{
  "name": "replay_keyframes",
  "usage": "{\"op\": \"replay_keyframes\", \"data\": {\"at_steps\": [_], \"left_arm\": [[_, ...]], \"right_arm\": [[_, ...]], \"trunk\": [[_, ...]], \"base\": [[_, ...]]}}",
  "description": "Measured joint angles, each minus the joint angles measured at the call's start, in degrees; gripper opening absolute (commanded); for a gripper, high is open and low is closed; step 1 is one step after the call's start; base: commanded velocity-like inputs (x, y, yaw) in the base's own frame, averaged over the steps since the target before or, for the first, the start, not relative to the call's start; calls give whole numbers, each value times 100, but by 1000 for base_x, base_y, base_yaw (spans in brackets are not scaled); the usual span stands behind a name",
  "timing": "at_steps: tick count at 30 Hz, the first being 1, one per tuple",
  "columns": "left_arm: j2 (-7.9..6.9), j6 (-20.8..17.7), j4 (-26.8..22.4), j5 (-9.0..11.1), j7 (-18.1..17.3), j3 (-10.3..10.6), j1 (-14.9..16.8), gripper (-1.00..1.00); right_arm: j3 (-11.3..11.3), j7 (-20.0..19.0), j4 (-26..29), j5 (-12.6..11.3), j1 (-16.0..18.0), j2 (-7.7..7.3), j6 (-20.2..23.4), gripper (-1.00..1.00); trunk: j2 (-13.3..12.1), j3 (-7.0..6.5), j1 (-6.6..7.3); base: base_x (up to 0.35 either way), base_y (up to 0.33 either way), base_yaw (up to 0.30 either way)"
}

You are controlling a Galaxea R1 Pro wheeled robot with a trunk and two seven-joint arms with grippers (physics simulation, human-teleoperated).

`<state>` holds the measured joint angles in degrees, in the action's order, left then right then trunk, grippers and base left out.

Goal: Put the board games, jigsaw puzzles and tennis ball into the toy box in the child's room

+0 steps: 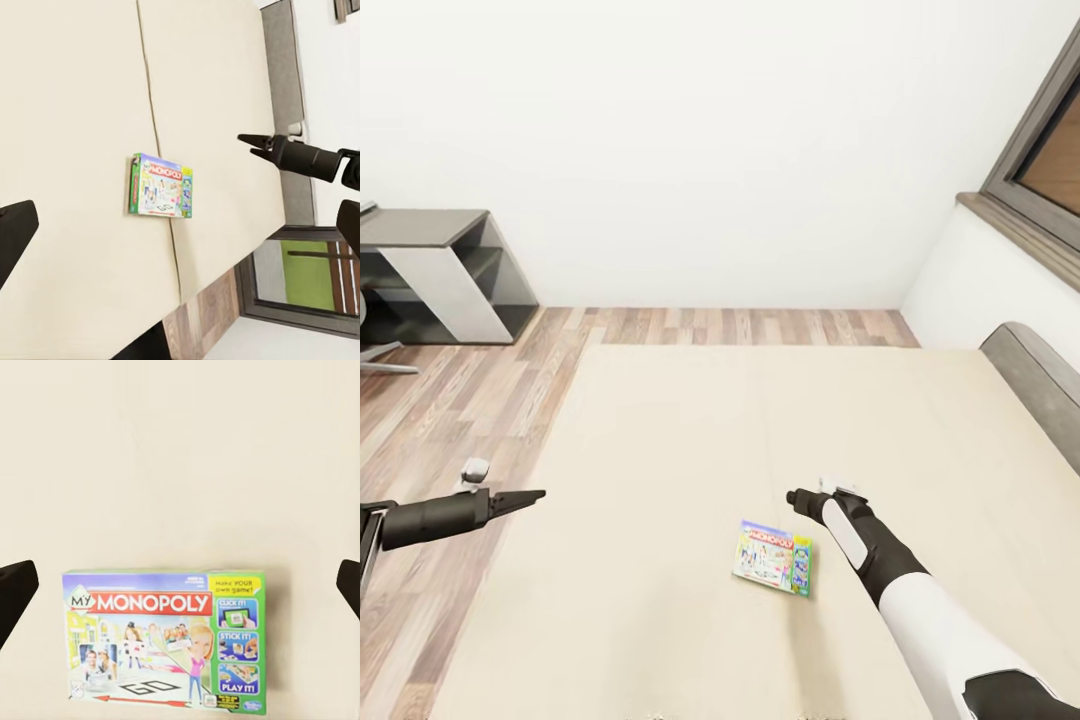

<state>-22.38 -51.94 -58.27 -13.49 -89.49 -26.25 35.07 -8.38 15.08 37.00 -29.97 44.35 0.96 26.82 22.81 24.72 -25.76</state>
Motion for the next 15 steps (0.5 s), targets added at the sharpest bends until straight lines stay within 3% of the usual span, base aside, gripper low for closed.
{"op": "replay_keyframes", "data": {"at_steps": [6, 15], "left_arm": [[198, -21, -45, 123, 0, 18, 2, 100], [324, -4, -55, 198, 0, 44, 3, 100]], "right_arm": [[-6, 0, 9, 3, 0, 11, -5, 100], [-7, 0, 10, 2, 0, -4, -13, 100]], "trunk": [[0, 57, 0], [0, 142, 0]], "base": [[0, 0, 0], [0, 0, 0]]}}
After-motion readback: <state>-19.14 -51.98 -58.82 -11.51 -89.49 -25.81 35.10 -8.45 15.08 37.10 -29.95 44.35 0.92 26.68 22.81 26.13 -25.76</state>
